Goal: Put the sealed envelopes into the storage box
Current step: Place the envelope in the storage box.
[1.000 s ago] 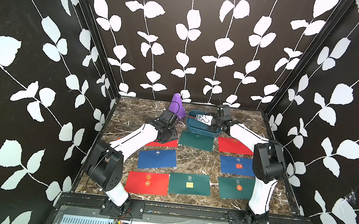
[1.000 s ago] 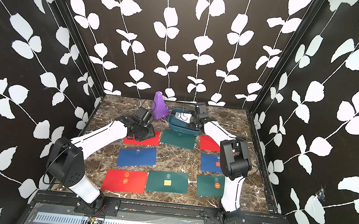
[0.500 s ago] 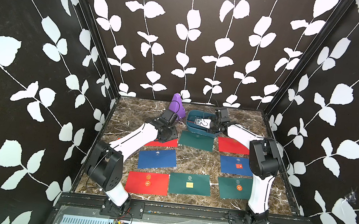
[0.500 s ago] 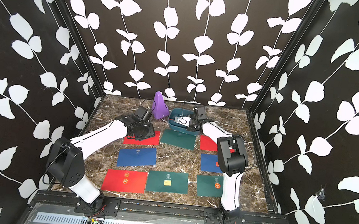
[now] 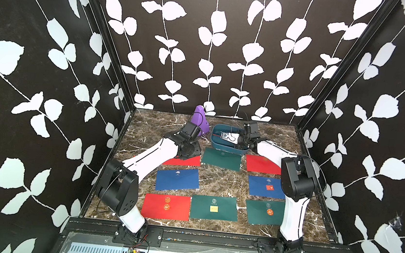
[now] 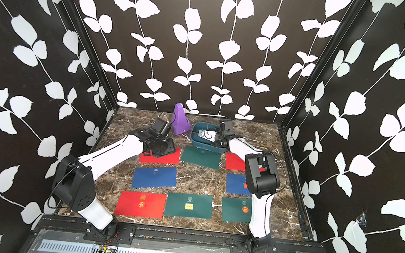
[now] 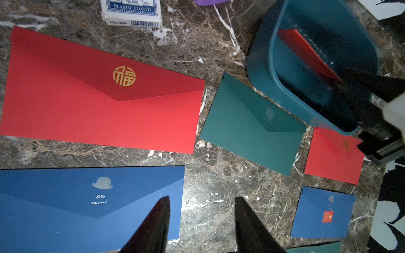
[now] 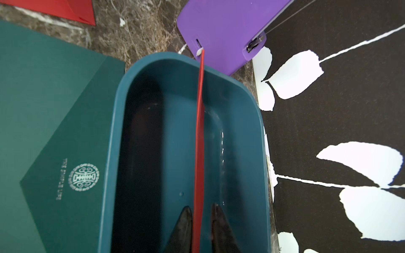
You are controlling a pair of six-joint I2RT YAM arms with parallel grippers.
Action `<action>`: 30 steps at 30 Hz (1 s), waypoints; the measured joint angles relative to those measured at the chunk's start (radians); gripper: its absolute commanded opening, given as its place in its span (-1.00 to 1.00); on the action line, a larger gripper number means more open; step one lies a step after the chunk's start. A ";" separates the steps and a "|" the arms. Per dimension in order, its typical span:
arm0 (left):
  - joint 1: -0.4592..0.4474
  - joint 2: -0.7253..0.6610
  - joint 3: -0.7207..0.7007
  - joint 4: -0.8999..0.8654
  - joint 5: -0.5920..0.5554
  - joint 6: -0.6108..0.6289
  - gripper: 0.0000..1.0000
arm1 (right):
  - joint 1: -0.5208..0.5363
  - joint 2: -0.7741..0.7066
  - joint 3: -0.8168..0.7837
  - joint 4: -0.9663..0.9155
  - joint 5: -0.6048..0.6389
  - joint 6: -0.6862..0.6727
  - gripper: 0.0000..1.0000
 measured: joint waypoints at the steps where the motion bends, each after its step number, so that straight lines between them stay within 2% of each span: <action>1: 0.000 0.000 0.000 0.000 0.000 0.000 0.02 | 0.000 -0.007 -0.006 0.000 0.003 0.000 -0.46; 11: 0.000 -0.037 0.000 0.000 0.010 0.003 0.02 | 0.000 -0.175 -0.132 -0.005 0.030 0.042 -0.30; 20: -0.008 -0.071 0.000 -0.011 0.017 0.029 0.03 | 0.015 -0.287 -0.196 -0.039 0.052 0.146 -0.32; 23: -0.029 -0.052 0.018 -0.055 0.008 0.056 0.07 | 0.034 -0.288 -0.182 -0.096 0.068 0.250 -0.28; 29: -0.079 0.015 0.050 -0.105 -0.003 0.097 0.14 | 0.055 -0.290 -0.124 -0.228 0.071 0.565 -0.07; 30: -0.085 0.024 0.050 -0.108 -0.003 0.098 0.15 | 0.056 -0.294 -0.121 -0.255 0.071 0.622 0.04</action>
